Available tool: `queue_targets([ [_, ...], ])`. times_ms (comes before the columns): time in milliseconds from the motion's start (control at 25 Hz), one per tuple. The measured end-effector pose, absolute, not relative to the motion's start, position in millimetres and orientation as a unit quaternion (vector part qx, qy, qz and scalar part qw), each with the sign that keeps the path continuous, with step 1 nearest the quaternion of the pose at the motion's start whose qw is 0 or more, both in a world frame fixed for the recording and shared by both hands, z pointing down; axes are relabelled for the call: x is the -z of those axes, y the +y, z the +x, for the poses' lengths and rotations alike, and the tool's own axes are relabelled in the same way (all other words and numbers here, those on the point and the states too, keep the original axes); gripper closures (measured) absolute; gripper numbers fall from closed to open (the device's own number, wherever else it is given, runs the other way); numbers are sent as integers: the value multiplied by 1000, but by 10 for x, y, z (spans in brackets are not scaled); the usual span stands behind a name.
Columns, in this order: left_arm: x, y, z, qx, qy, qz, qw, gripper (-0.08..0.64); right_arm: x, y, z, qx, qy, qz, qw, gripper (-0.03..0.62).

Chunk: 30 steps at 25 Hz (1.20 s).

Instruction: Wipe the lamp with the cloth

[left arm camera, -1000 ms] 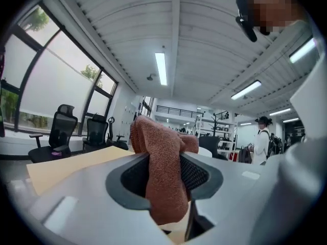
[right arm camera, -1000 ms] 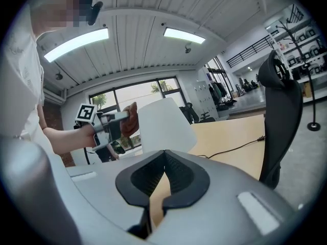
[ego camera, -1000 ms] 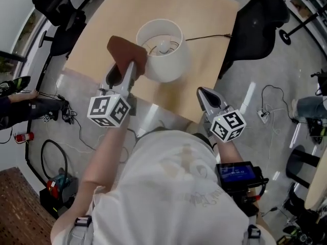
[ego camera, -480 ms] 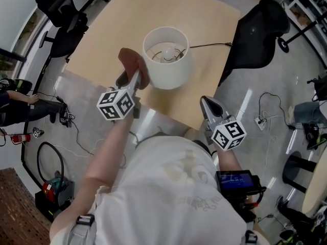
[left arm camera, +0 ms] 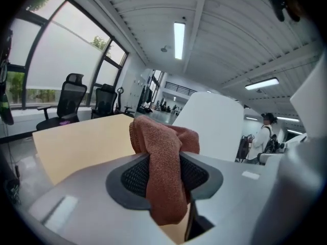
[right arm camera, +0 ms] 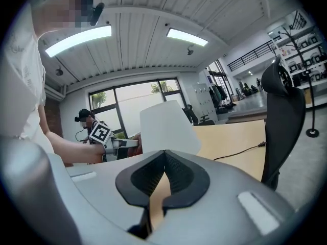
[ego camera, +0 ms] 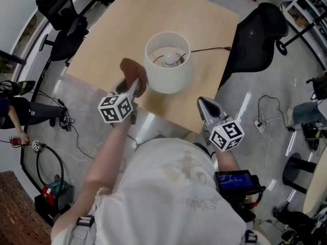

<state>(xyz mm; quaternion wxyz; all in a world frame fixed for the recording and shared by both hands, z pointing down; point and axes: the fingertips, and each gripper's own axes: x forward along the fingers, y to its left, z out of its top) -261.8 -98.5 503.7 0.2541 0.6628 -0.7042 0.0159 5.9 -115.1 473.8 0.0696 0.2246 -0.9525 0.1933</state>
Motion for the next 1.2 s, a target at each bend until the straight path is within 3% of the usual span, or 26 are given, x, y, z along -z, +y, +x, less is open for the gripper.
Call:
queue_targets([
  [280,-3967,-876,-2518,-17,-674,733,90,399,-4606,-1092,-63,-182,-959,206,62,580],
  [560,-3044,-1260,-2086,-176,-585,791,-18,400,-4636,-1047,-56,-190,-960,201,51,580],
  [920,-3523,-1828,-1819,-492,-395,773,60,403,-4670,-1157,40,-209,-951,225,34,580],
  [1200,-4103,-1956,-1922,-642,-279,701,136,400,-4695,-1247,138,-216,-945,244,25,580],
])
